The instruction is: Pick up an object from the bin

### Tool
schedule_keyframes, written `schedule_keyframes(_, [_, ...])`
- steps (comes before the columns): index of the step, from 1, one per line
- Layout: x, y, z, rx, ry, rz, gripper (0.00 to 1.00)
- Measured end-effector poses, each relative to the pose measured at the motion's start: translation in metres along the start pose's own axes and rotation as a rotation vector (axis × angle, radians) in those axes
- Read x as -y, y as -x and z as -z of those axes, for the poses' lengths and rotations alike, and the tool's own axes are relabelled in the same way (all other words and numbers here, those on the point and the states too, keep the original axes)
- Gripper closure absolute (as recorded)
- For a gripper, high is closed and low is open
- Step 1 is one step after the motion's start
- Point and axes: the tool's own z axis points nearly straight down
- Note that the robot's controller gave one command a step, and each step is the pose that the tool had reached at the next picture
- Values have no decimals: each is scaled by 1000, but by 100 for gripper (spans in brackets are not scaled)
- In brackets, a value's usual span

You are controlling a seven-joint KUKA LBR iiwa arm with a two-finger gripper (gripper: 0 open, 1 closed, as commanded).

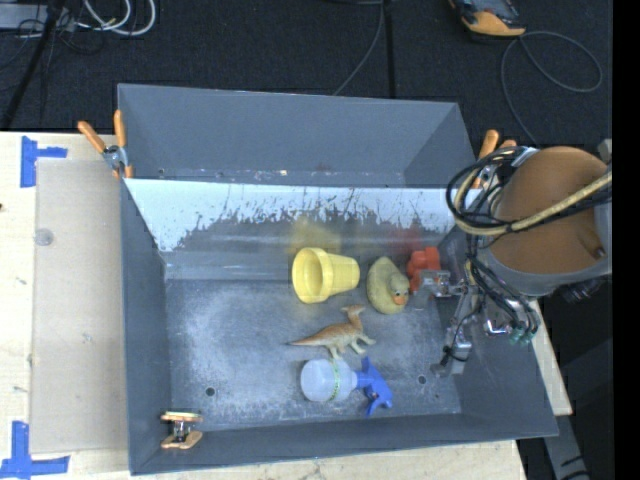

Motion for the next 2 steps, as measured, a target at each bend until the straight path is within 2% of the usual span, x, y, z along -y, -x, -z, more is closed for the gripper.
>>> schedule_keyframes(1, [0,2,4,7,-1,3,0])
schedule_keyframes(2, [-25,6,-30,12,-4,130,0])
